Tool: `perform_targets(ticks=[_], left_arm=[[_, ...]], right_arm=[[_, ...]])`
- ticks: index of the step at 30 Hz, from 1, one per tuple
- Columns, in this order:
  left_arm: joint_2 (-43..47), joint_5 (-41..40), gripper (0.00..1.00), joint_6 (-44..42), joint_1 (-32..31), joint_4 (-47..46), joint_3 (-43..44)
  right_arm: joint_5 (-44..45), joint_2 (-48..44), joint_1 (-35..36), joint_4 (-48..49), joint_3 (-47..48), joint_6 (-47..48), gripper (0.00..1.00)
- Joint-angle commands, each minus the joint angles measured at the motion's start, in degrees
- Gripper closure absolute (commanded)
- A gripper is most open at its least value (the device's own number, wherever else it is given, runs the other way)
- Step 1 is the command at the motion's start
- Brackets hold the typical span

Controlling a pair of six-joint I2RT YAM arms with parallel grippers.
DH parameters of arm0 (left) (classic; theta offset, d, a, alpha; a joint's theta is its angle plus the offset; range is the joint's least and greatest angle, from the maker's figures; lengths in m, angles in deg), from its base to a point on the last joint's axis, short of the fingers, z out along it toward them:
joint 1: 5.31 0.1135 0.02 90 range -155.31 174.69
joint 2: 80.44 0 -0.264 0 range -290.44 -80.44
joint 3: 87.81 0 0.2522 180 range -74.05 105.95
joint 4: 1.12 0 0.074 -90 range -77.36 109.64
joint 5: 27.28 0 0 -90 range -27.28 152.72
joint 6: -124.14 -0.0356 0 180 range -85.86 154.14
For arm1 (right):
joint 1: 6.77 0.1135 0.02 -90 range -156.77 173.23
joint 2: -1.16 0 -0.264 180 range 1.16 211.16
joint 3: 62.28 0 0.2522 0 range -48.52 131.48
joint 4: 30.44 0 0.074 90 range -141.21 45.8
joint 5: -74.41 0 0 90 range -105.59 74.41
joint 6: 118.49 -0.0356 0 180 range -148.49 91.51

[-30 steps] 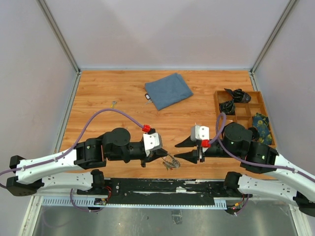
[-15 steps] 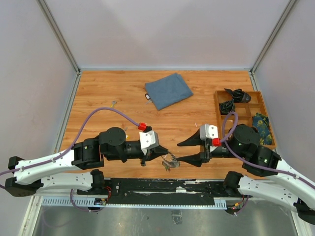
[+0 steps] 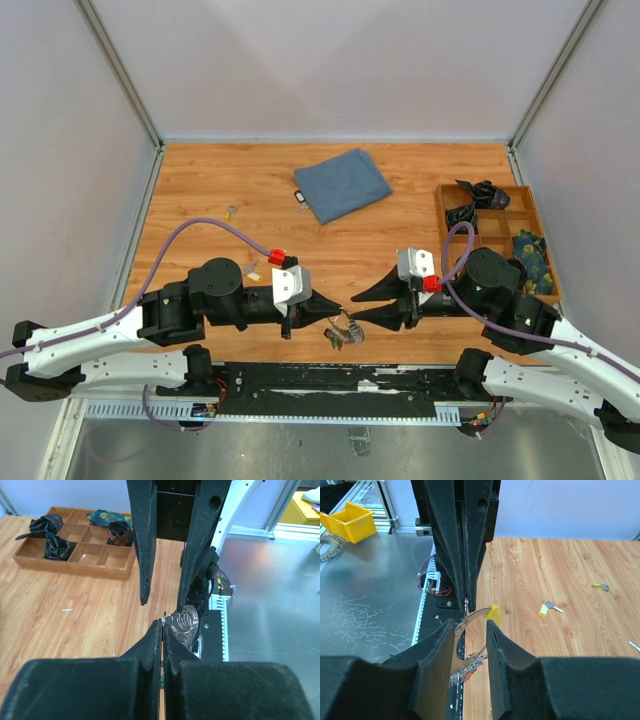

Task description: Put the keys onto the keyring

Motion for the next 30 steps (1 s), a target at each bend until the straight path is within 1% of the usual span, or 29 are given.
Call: perform_targets(ticks=[1, 6, 8, 11, 15, 20, 25, 26, 28, 30], left_arm=[[0.6, 1.4, 0.99, -0.7, -0.4, -3.3, 0.1], [0.4, 0.3, 0.99, -0.7, -0.4, -2.8, 0.2], [0.6, -0.4, 0.99, -0.6, -0.4, -2.7, 0.1], [0.3, -2.1, 0.99, -0.5, -0.4, -1.9, 0.7], [-0.7, -5.2, 0.99, -0.5, -0.4, 1.0, 2.3], [-2.5, -7.7, 0.99, -0.6, -0.4, 5.2, 4.7], [-2.7, -11.3, 1.00, 0.2, -0.4, 6.3, 5.3], [-2.7, -12.0, 0.99, 0.3, -0.4, 6.4, 5.3], [-2.7, -13.7, 0.99, 0.6, -0.4, 6.4, 5.4], [-2.7, -15.9, 0.99, 1.0, -0.4, 6.1, 5.4]], right_arm=[[-1.9, -0.3, -0.5, 3.2, 0.6, -1.4, 0.70], [5.8, -1.7, -0.5, -2.7, 1.8, 1.5, 0.76], [7.1, -1.5, -0.5, -5.8, 2.0, 2.5, 0.77], [6.6, -0.5, -0.5, -8.2, 2.3, 2.9, 0.78], [3.2, 0.4, -0.6, -8.3, 2.2, 2.2, 0.78], [3.0, 0.0, -0.5, -7.5, 1.7, 1.1, 0.69], [9.2, -2.8, -0.5, -6.2, 0.6, -1.3, 0.67], [10.6, -3.1, -0.5, -6.1, 0.3, -2.0, 0.66], [12.3, -3.1, -0.5, -5.9, -0.1, -3.6, 0.58], [12.5, -2.6, -0.5, -4.9, -0.9, -5.1, 0.54]])
